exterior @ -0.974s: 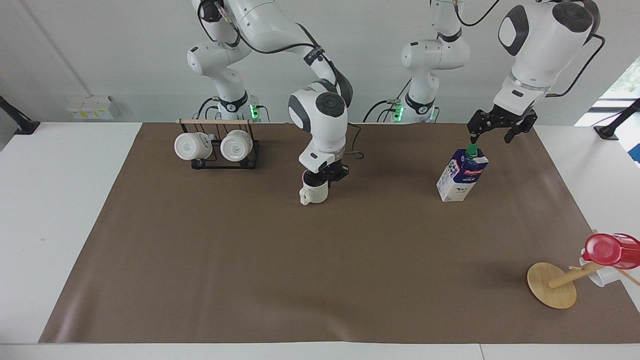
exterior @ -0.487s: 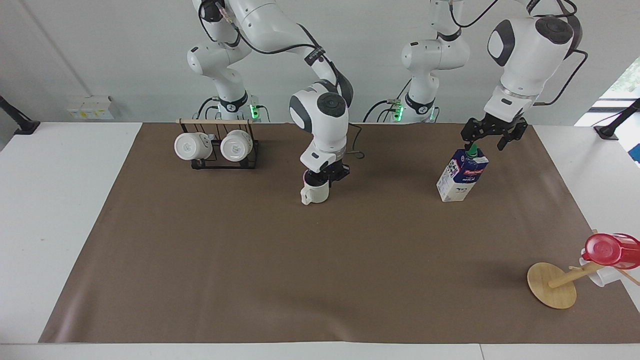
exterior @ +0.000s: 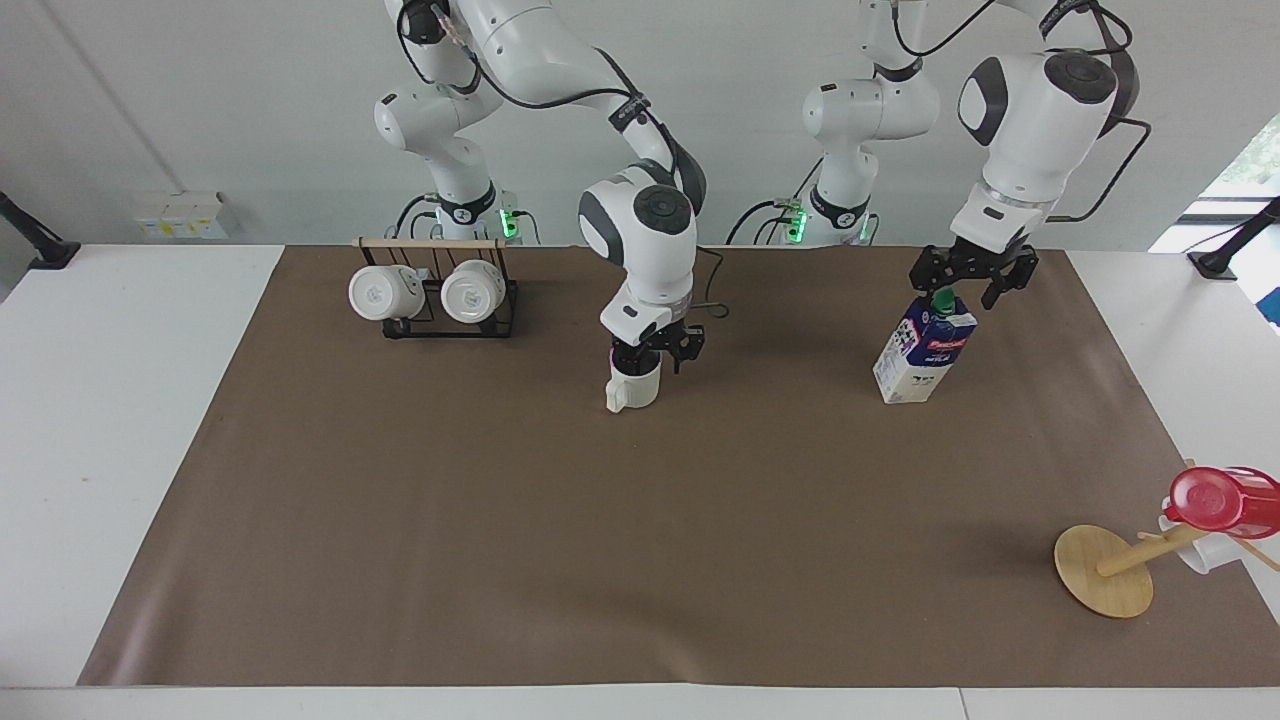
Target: Place cup and milk on table
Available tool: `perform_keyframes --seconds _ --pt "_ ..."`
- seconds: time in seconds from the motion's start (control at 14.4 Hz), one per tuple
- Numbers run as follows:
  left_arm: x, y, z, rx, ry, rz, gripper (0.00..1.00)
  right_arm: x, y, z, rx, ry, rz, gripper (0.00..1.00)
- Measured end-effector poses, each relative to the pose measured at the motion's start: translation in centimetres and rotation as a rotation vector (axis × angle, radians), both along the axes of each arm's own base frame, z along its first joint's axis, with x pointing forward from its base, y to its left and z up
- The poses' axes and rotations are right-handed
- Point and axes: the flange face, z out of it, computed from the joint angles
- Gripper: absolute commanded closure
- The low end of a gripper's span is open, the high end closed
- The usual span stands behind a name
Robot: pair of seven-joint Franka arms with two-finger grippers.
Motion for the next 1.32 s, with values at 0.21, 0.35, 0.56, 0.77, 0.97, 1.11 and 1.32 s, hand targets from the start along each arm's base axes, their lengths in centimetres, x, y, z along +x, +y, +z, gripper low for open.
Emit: perform_keyframes --seconds 0.21,0.35,0.56,0.77,0.97,1.11,1.32 --pt "-0.4 0.0 -1.1 0.0 -0.002 0.0 0.0 0.5 -0.2 1.9 0.02 -0.026 -0.006 0.0" --pt "-0.6 0.1 -1.8 0.0 -0.002 0.0 0.0 1.2 -1.4 4.7 0.044 -0.055 -0.024 0.0" --pt "-0.6 0.1 -2.0 0.0 -0.004 0.0 0.0 2.2 -5.3 10.0 0.058 -0.066 -0.032 0.0" --pt "-0.7 -0.1 -1.9 0.001 -0.005 -0.003 0.04 3.2 -10.8 14.6 0.063 -0.07 -0.044 0.0" --pt "-0.7 -0.1 -1.9 0.001 -0.006 -0.003 0.04 4.3 -16.9 17.6 0.062 -0.072 -0.087 0.0" --pt "-0.8 -0.1 -2.0 0.001 -0.002 -0.003 0.06 4.5 -21.0 19.0 0.047 -0.053 -0.087 0.0" --pt "-0.8 -0.1 -2.3 0.001 0.0 -0.003 0.2 4.3 -26.7 20.8 0.032 -0.024 -0.105 0.0"
